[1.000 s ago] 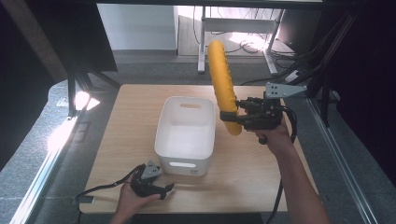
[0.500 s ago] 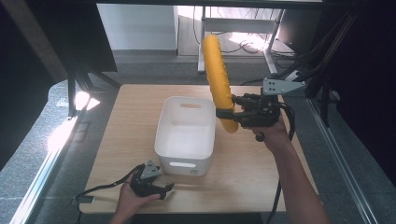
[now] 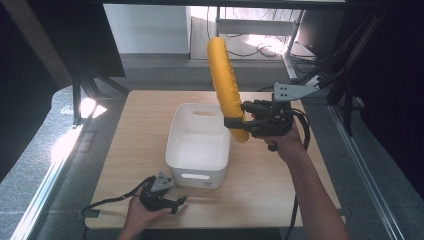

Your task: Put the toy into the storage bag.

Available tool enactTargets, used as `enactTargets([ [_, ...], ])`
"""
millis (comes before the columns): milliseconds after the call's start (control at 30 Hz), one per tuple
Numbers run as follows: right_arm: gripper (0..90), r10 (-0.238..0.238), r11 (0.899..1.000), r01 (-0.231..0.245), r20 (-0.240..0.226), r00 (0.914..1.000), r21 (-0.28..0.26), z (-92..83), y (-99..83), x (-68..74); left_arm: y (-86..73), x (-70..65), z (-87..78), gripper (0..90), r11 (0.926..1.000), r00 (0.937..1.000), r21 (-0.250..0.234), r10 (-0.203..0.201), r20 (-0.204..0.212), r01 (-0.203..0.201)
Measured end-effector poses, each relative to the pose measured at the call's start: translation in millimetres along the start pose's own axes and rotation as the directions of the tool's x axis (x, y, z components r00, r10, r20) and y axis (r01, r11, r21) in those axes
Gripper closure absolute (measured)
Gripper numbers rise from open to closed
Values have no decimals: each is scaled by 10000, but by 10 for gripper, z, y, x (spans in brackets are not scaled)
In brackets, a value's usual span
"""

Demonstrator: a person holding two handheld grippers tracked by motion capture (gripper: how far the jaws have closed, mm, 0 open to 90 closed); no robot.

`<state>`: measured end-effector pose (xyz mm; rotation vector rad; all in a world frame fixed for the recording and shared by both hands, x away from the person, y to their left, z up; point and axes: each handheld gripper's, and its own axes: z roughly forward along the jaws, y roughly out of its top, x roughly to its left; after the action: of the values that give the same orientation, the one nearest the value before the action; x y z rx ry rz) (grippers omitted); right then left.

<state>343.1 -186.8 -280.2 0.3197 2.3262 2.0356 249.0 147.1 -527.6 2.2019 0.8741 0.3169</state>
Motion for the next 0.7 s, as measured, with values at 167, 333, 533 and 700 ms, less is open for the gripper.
enactTargets([
  [167,508,42,10000,-42,-232,9997,11,80,-15,4,0,0,-2,154,10000,10000,-2,2,-6,-2],
  [333,508,112,9999,-110,-475,9988,54,145,-30,21,-1,-2,-1,154,10000,10000,0,4,-15,-4],
  [533,508,117,9999,-110,-669,9977,99,192,-56,8,-3,-1,5,154,10000,10000,26,22,-24,-22],
  [700,508,228,9997,-218,-855,9961,134,255,-93,-13,-3,-2,5,154,10000,10000,5,-10,-82,10],
])
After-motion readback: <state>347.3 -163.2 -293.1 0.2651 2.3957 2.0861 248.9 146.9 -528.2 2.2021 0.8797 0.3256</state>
